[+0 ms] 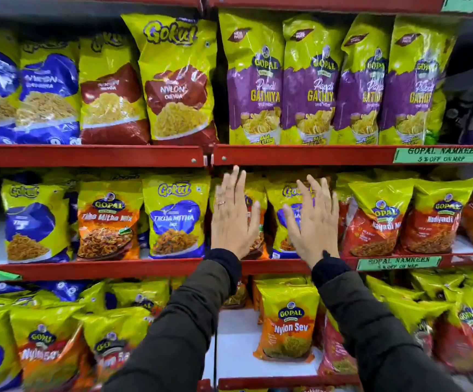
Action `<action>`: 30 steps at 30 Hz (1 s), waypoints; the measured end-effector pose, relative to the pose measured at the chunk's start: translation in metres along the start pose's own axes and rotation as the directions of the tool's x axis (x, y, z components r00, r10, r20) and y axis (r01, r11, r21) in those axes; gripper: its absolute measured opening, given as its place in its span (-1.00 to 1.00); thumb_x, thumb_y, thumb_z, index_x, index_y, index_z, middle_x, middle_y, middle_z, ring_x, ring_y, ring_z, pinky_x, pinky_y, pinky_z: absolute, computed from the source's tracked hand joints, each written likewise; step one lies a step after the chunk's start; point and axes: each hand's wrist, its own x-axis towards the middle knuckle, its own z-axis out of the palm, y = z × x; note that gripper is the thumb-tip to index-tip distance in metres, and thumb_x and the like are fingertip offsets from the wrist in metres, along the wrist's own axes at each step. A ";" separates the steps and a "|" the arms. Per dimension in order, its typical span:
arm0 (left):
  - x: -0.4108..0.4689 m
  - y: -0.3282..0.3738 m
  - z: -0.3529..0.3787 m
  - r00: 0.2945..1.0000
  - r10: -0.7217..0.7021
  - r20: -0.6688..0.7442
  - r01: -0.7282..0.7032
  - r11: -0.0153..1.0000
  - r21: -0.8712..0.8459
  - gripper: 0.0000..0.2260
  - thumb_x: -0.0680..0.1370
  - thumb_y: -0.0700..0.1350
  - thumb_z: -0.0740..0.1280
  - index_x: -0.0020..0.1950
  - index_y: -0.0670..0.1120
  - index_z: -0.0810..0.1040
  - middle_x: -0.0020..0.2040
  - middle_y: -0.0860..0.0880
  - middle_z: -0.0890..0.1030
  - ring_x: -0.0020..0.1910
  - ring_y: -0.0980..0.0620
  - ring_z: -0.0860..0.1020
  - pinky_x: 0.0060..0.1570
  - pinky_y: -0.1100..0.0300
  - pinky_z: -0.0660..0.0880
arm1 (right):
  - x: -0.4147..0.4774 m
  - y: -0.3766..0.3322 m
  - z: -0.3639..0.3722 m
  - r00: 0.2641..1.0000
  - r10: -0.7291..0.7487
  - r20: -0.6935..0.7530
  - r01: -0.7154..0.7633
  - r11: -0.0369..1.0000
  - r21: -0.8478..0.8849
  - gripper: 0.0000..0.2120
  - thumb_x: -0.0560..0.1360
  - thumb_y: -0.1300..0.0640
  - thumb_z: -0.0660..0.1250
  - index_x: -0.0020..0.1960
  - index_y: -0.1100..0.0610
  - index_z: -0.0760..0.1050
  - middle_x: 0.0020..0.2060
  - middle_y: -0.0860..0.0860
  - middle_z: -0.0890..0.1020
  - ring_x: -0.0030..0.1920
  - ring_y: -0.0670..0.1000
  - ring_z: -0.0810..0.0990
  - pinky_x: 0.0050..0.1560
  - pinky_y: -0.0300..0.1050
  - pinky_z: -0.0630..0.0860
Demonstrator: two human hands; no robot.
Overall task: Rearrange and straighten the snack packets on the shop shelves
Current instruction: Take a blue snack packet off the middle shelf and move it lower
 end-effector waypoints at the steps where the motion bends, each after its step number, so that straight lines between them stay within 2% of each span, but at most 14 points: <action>1: -0.003 0.001 0.011 0.998 -0.036 0.041 0.039 0.997 -0.072 -0.45 0.65 0.02 0.11 0.60 -0.09 0.06 0.63 -0.04 0.09 0.61 0.03 0.05 0.58 0.13 -0.02 | -0.001 0.009 0.006 0.999 0.046 0.022 -0.046 0.999 0.011 -0.49 0.66 -0.11 0.13 0.55 0.07 0.29 0.59 0.05 0.27 0.65 0.13 0.11 0.61 0.21 0.06; 3: -0.008 0.003 0.039 0.981 -0.098 0.168 0.131 0.971 -0.200 -0.50 0.66 0.00 0.10 0.58 -0.07 0.12 0.59 -0.07 0.20 0.56 0.06 0.13 0.49 0.29 -0.01 | -0.001 0.034 0.023 0.987 0.140 0.076 -0.145 0.988 0.057 -0.50 0.65 -0.05 0.15 0.55 0.08 0.28 0.58 0.06 0.29 0.64 0.13 0.15 0.59 0.22 0.10; 5: -0.013 0.007 0.070 0.932 -0.128 0.339 0.248 0.908 -0.339 -0.55 0.68 0.01 0.08 0.55 -0.08 0.20 0.53 -0.08 0.30 0.52 0.03 0.22 0.45 0.32 0.09 | -0.003 0.059 0.042 0.961 0.226 0.157 -0.250 0.956 0.155 -0.48 0.65 0.01 0.18 0.57 0.13 0.25 0.56 0.09 0.29 0.61 0.13 0.19 0.57 0.21 0.15; 7: -0.013 0.010 0.101 0.864 -0.158 0.479 0.382 0.824 -0.418 -0.55 0.69 0.01 0.07 0.55 -0.10 0.21 0.53 -0.09 0.30 0.53 0.00 0.23 0.43 0.31 0.09 | 0.000 0.082 0.059 0.929 0.295 0.223 -0.350 0.896 0.273 -0.47 0.65 0.09 0.19 0.59 0.17 0.21 0.54 0.14 0.31 0.58 0.15 0.25 0.56 0.13 0.20; 11: -0.017 0.011 0.154 0.718 -0.297 0.629 0.630 0.662 -0.406 -0.49 0.69 0.04 0.04 0.60 -0.13 0.06 0.61 -0.10 0.12 0.60 -0.03 0.06 0.49 0.21 -0.03 | 0.004 0.113 0.082 0.807 0.420 0.416 -0.580 0.699 0.419 -0.48 0.65 0.21 0.17 0.59 0.21 0.19 0.53 0.21 0.32 0.57 0.14 0.25 0.53 -0.06 0.15; 14: -0.022 0.009 0.179 0.616 -0.437 0.656 0.765 0.530 -0.365 -0.44 0.68 0.08 0.05 0.61 -0.13 0.00 0.63 -0.10 0.06 0.61 -0.03 0.02 0.47 0.21 -0.03 | -0.001 0.129 0.096 0.735 0.444 0.513 -0.670 0.594 0.445 -0.46 0.68 0.13 0.16 0.61 0.21 0.12 0.57 0.19 0.29 0.59 0.14 0.24 0.58 -0.02 0.14; 17: -0.028 0.007 0.194 0.531 -0.451 0.717 0.827 0.462 -0.321 -0.41 0.66 0.15 0.05 0.60 -0.12 0.04 0.63 -0.11 0.10 0.61 -0.05 0.08 0.54 0.09 0.03 | -0.008 0.141 0.105 0.701 0.419 0.577 -0.708 0.509 0.490 -0.45 0.68 0.02 0.16 0.60 0.19 0.13 0.54 0.14 0.37 0.55 0.10 0.33 0.58 0.04 0.20; 19: -0.030 0.005 0.198 0.532 -0.450 0.717 0.830 0.444 -0.337 -0.41 0.65 0.18 0.05 0.60 -0.09 0.05 0.62 -0.09 0.14 0.59 -0.06 0.13 0.55 0.04 0.08 | -0.008 0.144 0.106 0.709 0.414 0.571 -0.703 0.478 0.526 -0.47 0.68 0.03 0.19 0.58 0.17 0.19 0.50 0.12 0.43 0.51 0.10 0.39 0.56 0.06 0.25; 22: -0.028 0.007 0.194 0.614 -0.438 0.657 0.783 0.443 -0.437 -0.43 0.65 0.16 0.09 0.59 -0.07 0.10 0.61 -0.06 0.18 0.58 0.00 0.16 0.53 0.10 0.09 | -0.005 0.144 0.101 0.761 0.411 0.503 -0.649 0.462 0.604 -0.51 0.67 0.04 0.21 0.55 0.15 0.26 0.45 0.10 0.48 0.47 0.09 0.44 0.54 0.10 0.30; 25: -0.025 0.012 0.179 0.701 -0.408 0.585 0.713 0.433 -0.552 -0.46 0.63 0.18 0.15 0.55 -0.03 0.22 0.54 0.00 0.30 0.47 0.15 0.26 0.46 0.16 0.17 | -0.007 0.141 0.091 0.819 0.404 0.407 -0.566 0.458 0.685 -0.55 0.65 -0.02 0.26 0.50 0.07 0.34 0.38 0.00 0.54 0.39 -0.06 0.50 0.45 -0.12 0.38; 27: -0.027 0.013 0.165 0.738 -0.408 0.537 0.674 0.416 -0.610 -0.54 0.60 0.19 0.18 0.45 0.03 0.36 0.40 0.13 0.47 0.33 0.34 0.38 0.37 0.25 0.28 | -0.013 0.137 0.083 0.845 0.390 0.367 -0.524 0.460 0.717 -0.56 0.61 -0.07 0.31 0.44 0.03 0.39 0.29 -0.09 0.60 0.27 -0.24 0.55 0.29 -0.35 0.42; 28: -0.032 0.011 0.158 0.745 -0.415 0.522 0.665 0.412 -0.623 -0.58 0.58 0.21 0.20 0.38 0.06 0.42 0.30 0.22 0.52 0.24 0.44 0.43 0.28 0.32 0.33 | -0.019 0.134 0.079 0.847 0.384 0.367 -0.520 0.457 0.721 -0.56 0.58 -0.10 0.33 0.41 0.01 0.41 0.24 -0.14 0.62 0.22 -0.30 0.56 0.22 -0.40 0.43; 29: -0.038 0.009 0.151 0.748 -0.425 0.510 0.662 0.413 -0.626 -0.61 0.56 0.22 0.22 0.31 0.08 0.47 0.22 0.27 0.55 0.18 0.48 0.46 0.22 0.37 0.35 | -0.025 0.131 0.076 0.845 0.382 0.375 -0.525 0.455 0.719 -0.54 0.55 -0.15 0.36 0.39 -0.02 0.43 0.22 -0.17 0.63 0.22 -0.30 0.57 0.21 -0.36 0.44; 30: -0.048 0.005 0.144 0.744 -0.444 0.499 0.664 0.415 -0.622 -0.61 0.53 0.23 0.25 0.27 0.06 0.51 0.18 0.25 0.59 0.17 0.42 0.50 0.20 0.36 0.38 | -0.034 0.126 0.075 0.838 0.379 0.393 -0.538 0.449 0.713 -0.52 0.51 -0.19 0.37 0.36 -0.03 0.46 0.20 -0.16 0.65 0.24 -0.25 0.58 0.24 -0.27 0.46</action>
